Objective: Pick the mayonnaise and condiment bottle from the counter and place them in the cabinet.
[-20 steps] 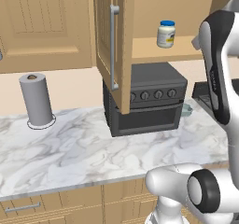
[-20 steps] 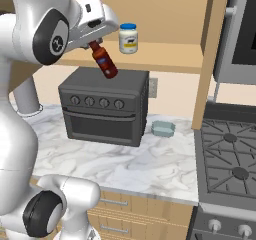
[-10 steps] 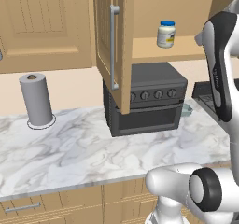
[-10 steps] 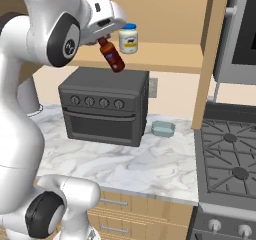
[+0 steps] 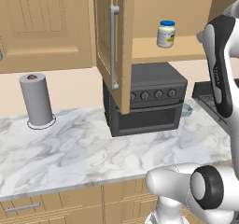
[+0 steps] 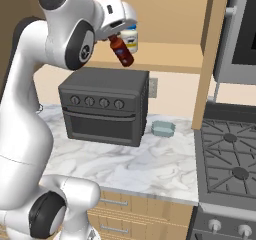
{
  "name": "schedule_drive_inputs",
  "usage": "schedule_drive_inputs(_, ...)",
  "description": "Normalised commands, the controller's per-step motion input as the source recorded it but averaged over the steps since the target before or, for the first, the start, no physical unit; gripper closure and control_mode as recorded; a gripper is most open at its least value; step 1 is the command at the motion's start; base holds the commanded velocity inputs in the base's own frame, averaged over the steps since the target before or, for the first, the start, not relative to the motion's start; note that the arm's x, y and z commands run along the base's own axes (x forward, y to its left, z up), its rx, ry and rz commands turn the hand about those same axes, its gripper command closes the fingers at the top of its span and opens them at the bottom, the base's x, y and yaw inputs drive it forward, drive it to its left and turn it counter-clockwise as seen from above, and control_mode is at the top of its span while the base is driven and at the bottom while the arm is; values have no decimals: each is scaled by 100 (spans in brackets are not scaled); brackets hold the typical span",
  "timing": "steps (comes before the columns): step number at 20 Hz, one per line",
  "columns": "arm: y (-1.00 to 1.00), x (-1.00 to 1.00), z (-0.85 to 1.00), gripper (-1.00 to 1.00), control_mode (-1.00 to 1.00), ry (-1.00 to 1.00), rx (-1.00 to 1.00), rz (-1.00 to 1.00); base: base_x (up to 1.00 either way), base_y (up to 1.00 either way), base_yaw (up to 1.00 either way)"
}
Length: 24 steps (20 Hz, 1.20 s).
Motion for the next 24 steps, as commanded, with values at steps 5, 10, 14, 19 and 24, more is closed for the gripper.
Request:
schedule_drive_inputs(5, -13, 32, 0, 100, -100, -1, 1, 0, 0, 0, 0)
schedule_drive_inputs(10, -5, 25, 0, 100, -100, 0, 4, 0, 0, 0, 0)
schedule_drive_inputs(14, -2, 17, -2, 100, -100, 0, 5, 0, 0, 0, 0)
schedule_drive_inputs(19, 0, 11, -19, 100, -100, 0, 3, 0, 0, 0, 0)
schedule_drive_inputs(24, 0, 5, -26, 100, -100, 0, 0, 0, 0, 0, 0)
